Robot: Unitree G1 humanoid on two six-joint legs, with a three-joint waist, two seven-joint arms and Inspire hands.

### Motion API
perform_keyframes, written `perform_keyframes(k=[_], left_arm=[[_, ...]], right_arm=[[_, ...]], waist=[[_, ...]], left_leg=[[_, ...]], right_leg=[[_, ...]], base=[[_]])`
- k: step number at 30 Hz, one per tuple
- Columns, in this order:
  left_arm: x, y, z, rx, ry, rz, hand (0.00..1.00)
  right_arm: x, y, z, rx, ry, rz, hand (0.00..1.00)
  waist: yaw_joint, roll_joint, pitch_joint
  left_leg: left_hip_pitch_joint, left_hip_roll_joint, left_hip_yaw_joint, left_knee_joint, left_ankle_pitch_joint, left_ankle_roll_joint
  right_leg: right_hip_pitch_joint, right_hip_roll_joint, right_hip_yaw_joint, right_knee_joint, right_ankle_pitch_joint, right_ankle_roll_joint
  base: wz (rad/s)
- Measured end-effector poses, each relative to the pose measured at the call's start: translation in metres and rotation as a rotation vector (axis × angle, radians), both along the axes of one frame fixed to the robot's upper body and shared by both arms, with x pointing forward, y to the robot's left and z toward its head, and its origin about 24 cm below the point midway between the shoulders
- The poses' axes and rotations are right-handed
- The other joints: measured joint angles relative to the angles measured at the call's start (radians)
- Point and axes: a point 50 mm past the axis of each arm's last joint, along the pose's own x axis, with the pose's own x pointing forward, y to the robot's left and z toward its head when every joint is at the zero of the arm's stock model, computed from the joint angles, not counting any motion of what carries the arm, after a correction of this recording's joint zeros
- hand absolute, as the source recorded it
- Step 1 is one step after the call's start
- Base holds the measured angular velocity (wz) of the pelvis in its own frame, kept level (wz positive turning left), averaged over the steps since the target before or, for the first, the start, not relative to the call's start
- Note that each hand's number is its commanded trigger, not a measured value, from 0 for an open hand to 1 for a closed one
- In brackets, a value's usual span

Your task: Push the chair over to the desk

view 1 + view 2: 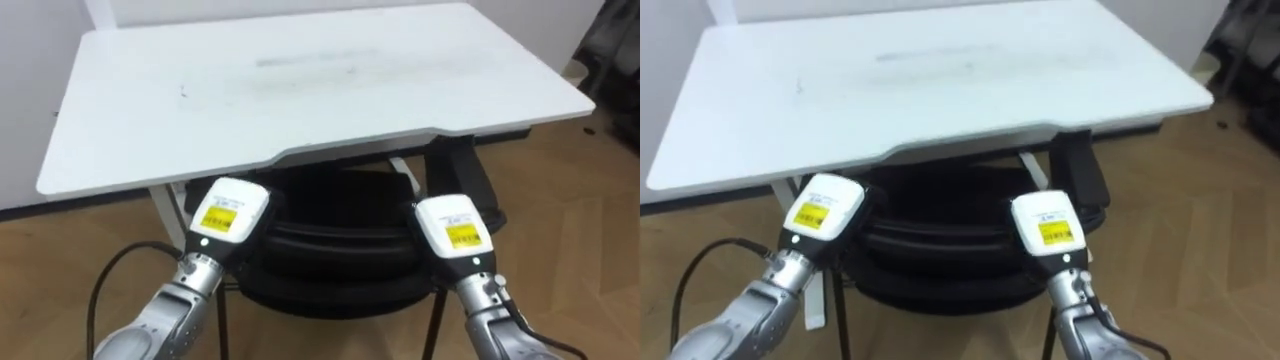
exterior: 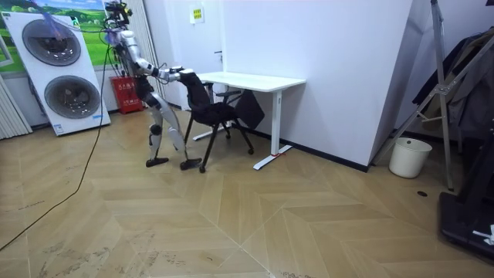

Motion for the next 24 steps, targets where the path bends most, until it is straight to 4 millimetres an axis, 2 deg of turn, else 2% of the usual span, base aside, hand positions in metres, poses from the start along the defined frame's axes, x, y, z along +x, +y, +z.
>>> perform_keyframes(k=[1, 2, 3, 4, 5, 6, 7, 8, 10, 11, 12, 13, 14, 15, 16, 17, 18, 19, 20, 21, 22, 23, 24], left_arm=[[-0.002, 0.0, -0.001, -0.005, 0.0, 0.003, 1.0], [-0.003, -0.002, -0.002, -0.014, 0.004, 0.005, 1.0], [-0.003, -0.004, -0.002, -0.019, 0.005, 0.007, 1.0], [-0.003, -0.007, -0.001, -0.027, 0.004, 0.008, 1.0], [-0.001, -0.006, 0.001, -0.024, -0.004, 0.016, 1.0], [-0.001, -0.004, 0.002, -0.019, -0.009, 0.015, 1.0], [-0.003, -0.003, 0.005, -0.026, -0.02, -0.003, 1.0], [-0.01, -0.003, 0.005, -0.027, -0.023, -0.011, 1.0], [-0.012, -0.004, 0.006, -0.022, -0.028, -0.017, 1.0], [-0.011, -0.005, 0.006, -0.022, -0.023, -0.017, 1.0], [-0.01, -0.006, 0.006, -0.021, -0.02, -0.014, 1.0], [-0.008, -0.005, 0.005, -0.015, -0.014, -0.008, 1.0], [-0.006, -0.004, 0.005, -0.012, -0.015, -0.006, 1.0], [-0.005, -0.002, 0.006, -0.005, -0.02, -0.007, 1.0], [-0.002, -0.003, 0.009, 0.001, -0.035, -0.014, 1.0], [0.002, -0.003, 0.014, 0.001, -0.066, -0.017, 1.0], [0.004, -0.005, 0.014, -0.002, -0.065, -0.017, 1.0], [0.006, -0.011, 0.01, -0.008, -0.045, -0.02, 1.0], [0.004, -0.014, 0.006, -0.012, -0.027, -0.02, 1.0], [0.003, -0.015, 0.005, -0.012, -0.023, -0.022, 1.0], [0.001, -0.017, 0.005, -0.01, -0.033, -0.024, 1.0], [-0.002, -0.019, 0.003, -0.01, -0.033, -0.025, 1.0], [-0.002, -0.02, 0.003, -0.009, -0.037, -0.03, 1.0]], right_arm=[[0.0, -0.001, 0.001, -0.006, -0.006, 0.01, 1.0], [0.001, -0.003, 0.003, -0.014, -0.014, 0.014, 1.0], [0.001, -0.004, 0.004, -0.019, -0.015, 0.015, 1.0], [0.003, -0.007, 0.006, -0.024, -0.014, 0.013, 1.0], [0.001, -0.007, 0.009, -0.024, -0.019, 0.026, 1.0], [-0.001, -0.006, 0.011, -0.02, -0.022, 0.032, 1.0], [-0.006, -0.006, 0.013, -0.017, -0.029, 0.037, 1.0], [-0.013, -0.008, 0.013, -0.021, -0.025, 0.046, 1.0], [-0.018, -0.009, 0.013, -0.016, -0.006, 0.034, 1.0], [-0.018, -0.009, 0.013, -0.015, 0.005, 0.028, 1.0], [-0.016, -0.008, 0.013, -0.014, 0.012, 0.025, 1.0], [-0.013, -0.007, 0.013, -0.007, 0.025, 0.011, 1.0], [-0.012, -0.005, 0.011, 0.001, 0.031, 0.005, 1.0], [-0.011, -0.003, 0.011, 0.008, 0.03, 0.004, 1.0], [-0.015, -0.003, 0.012, 0.012, 0.021, 0.005, 1.0], [-0.017, -0.005, 0.017, 0.005, -0.015, 0.004, 1.0], [-0.018, -0.006, 0.018, -0.001, -0.024, 0.0, 1.0], [-0.023, -0.007, 0.014, -0.004, -0.01, -0.019, 1.0], [-0.025, -0.009, 0.009, -0.009, 0.009, -0.037, 1.0], [-0.025, -0.01, 0.009, -0.009, 0.011, -0.04, 1.0], [-0.025, -0.013, 0.009, -0.008, 0.012, -0.043, 1.0], [-0.025, -0.015, 0.009, -0.007, 0.011, -0.046, 1.0], [-0.026, -0.016, 0.009, -0.009, 0.009, -0.047, 1.0]], waist=[[-0.008, -0.001, -0.0042], [-0.012, -0.003, -0.0097], [-0.012, 0.004, -0.0169], [-0.014, 0.014, -0.0215], [-0.018, 0.022, -0.0217], [-0.026, 0.023, -0.0216], [-0.041, 0.022, -0.021], [-0.039, 0.024, -0.0202], [-0.037, 0.021, -0.0177], [-0.037, 0.022, -0.0133], [-0.036, 0.02, -0.0135], [-0.035, 0.028, -0.0111], [-0.033, 0.034, -0.0131], [-0.034, 0.027, -0.0111], [-0.054, -0.017, -0.0143], [-0.063, -0.057, -0.0029], [-0.067, -0.058, -0.0021], [-0.068, -0.037, 0.0012], [-0.066, -0.03, -0.0027], [-0.062, -0.028, -0.0038], [-0.055, -0.029, -0.0048], [-0.055, -0.031, -0.0092], [-0.057, -0.032, -0.0114]], left_leg=[[0.022, 0.003, -0.02, 0.003, -0.019, -0.012], [0.037, 0.019, -0.037, 0.013, -0.046, -0.033], [0.045, 0.023, -0.046, 0.015, -0.056, -0.047], [0.057, 0.048, -0.068, 0.014, -0.069, -0.073], [0.069, 0.073, -0.086, 0.003, -0.075, -0.091], [0.073, 0.084, -0.097, -0.004, -0.076, -0.097], [0.086, 0.106, -0.111, -0.019, -0.076, -0.109], [0.102, 0.124, -0.112, -0.027, -0.082, -0.121], [0.117, 0.147, -0.112, -0.02, -0.093, -0.137], [0.117, 0.161, -0.112, -0.001, -0.108, -0.136], [0.114, 0.168, -0.111, 0.011, -0.117, -0.133], [0.108, 0.19, -0.109, 0.035, -0.136, -0.122], [0.105, 0.217, -0.104, 0.047, -0.145, -0.109], [0.101, 0.224, -0.099, 0.062, -0.151, -0.099], [0.071, 0.22, -0.097, 0.125, -0.17, -0.094], [0.01, 0.219, -0.091, 0.246, -0.202, -0.126], [-0.02, 0.234, -0.092, 0.311, -0.203, -0.134], [-0.053, 0.245, -0.082, 0.374, -0.172, -0.148], [-0.076, 0.24, -0.055, 0.378, -0.134, -0.145], [-0.088, 0.236, -0.041, 0.368, -0.116, -0.142], [-0.106, 0.216, -0.04, 0.332, -0.079, -0.135], [-0.11, 0.2, -0.043, 0.282, -0.043, -0.139], [-0.109, 0.191, -0.043, 0.251, -0.029, -0.14]], right_leg=[[0.01, 0.009, 0.038, -0.03, 0.045, -0.007], [0.013, 0.029, 0.046, 0.009, 0.091, -0.003], [0.014, 0.043, 0.042, 0.032, 0.094, -0.004], [0.015, 0.065, 0.018, 0.066, 0.095, -0.006], [0.014, 0.084, 0.003, 0.094, 0.097, -0.016], [0.015, 0.091, -0.007, 0.107, 0.096, -0.025], [0.014, 0.108, -0.011, 0.137, 0.082, -0.057], [0.013, 0.128, -0.011, 0.168, 0.061, -0.072], [0.013, 0.15, -0.012, 0.203, 0.021, -0.082], [0.01, 0.165, -0.004, 0.224, 0.004, -0.085], [0.009, 0.175, 0.003, 0.232, -0.007, -0.083], [0.009, 0.2, 0.018, 0.241, -0.025, -0.079], [0.004, 0.218, 0.035, 0.284, -0.059, -0.075], [-0.01, 0.221, 0.054, 0.362, -0.1, -0.07], [-0.01, 0.198, 0.119, 0.545, -0.19, -0.032], [0.005, 0.207, 0.174, 0.599, -0.32, -0.078], [0.007, 0.22, 0.169, 0.61, -0.328, -0.091], [0.03, 0.226, 0.152, 0.584, -0.328, -0.105], [0.057, 0.225, 0.143, 0.534, -0.323, -0.113], [0.06, 0.222, 0.14, 0.511, -0.318, -0.113], [0.063, 0.206, 0.131, 0.467, -0.296, -0.115], [0.064, 0.189, 0.124, 0.415, -0.239, -0.107], [0.066, 0.183, 0.127, 0.386, -0.202, -0.103]], base=[[0.5], [0.46], [0.48], [0.46], [0.49], [0.49], [0.35], [0.2], [0.0], [0.0], [0.0], [0.0], [0.05], [0.5], [0.91], [1.07], [0.82], [0.43], [0.17], [-0.13], [-0.11], [0.0], [0.23]])
